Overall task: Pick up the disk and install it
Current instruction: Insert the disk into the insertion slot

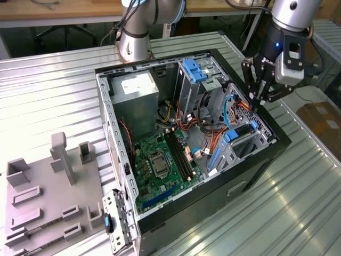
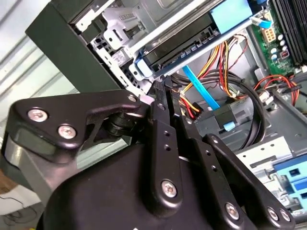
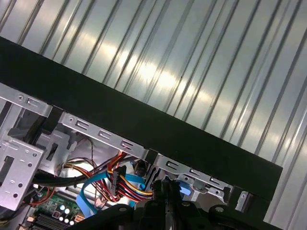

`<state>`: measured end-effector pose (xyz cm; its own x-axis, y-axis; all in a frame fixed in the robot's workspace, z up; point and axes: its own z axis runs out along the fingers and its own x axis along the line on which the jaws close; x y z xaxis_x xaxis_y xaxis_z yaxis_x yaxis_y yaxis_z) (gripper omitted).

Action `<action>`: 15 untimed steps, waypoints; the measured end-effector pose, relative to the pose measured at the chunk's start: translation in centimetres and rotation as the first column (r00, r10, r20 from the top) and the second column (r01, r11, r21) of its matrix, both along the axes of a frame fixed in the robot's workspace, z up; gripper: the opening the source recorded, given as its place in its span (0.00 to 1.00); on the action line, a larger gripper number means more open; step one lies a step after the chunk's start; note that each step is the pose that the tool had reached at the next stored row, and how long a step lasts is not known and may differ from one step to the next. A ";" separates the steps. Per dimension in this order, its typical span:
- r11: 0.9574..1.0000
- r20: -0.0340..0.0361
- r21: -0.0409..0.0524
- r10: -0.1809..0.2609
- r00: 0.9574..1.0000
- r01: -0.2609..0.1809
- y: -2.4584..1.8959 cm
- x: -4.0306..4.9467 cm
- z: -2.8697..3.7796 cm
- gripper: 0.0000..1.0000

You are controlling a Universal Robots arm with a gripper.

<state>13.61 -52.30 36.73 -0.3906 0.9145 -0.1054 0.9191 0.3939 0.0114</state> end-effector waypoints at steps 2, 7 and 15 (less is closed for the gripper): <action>1.000 0.000 0.000 -0.030 1.000 0.030 0.00 0.00 -0.06 0.16; 0.997 0.000 0.000 -0.081 0.997 0.081 0.00 -0.04 -0.13 0.16; 0.996 0.000 0.000 -0.090 0.996 0.090 -0.01 -0.04 -0.17 0.16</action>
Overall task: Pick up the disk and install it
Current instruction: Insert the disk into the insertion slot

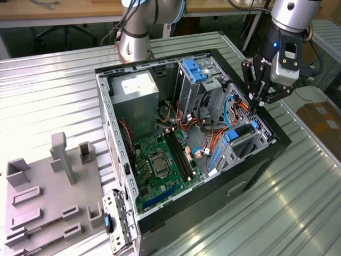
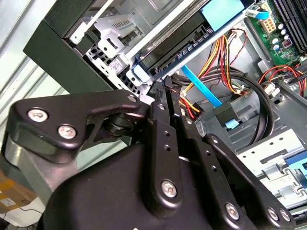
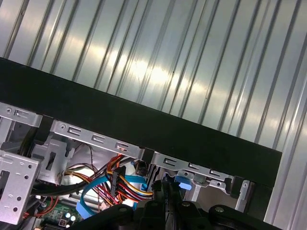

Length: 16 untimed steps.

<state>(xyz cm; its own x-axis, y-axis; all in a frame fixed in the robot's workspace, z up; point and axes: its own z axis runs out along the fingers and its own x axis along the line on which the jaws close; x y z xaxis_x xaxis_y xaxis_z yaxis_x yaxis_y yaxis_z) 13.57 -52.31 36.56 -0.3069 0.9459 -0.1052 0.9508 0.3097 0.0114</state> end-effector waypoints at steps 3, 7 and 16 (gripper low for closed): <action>1.000 0.000 0.000 0.000 1.000 0.000 0.00 0.00 0.00 0.16; 1.000 0.000 0.000 -0.007 1.000 0.007 0.00 -0.01 0.00 0.16; 0.998 0.002 0.000 -0.069 0.998 0.069 0.00 -0.29 -0.02 0.16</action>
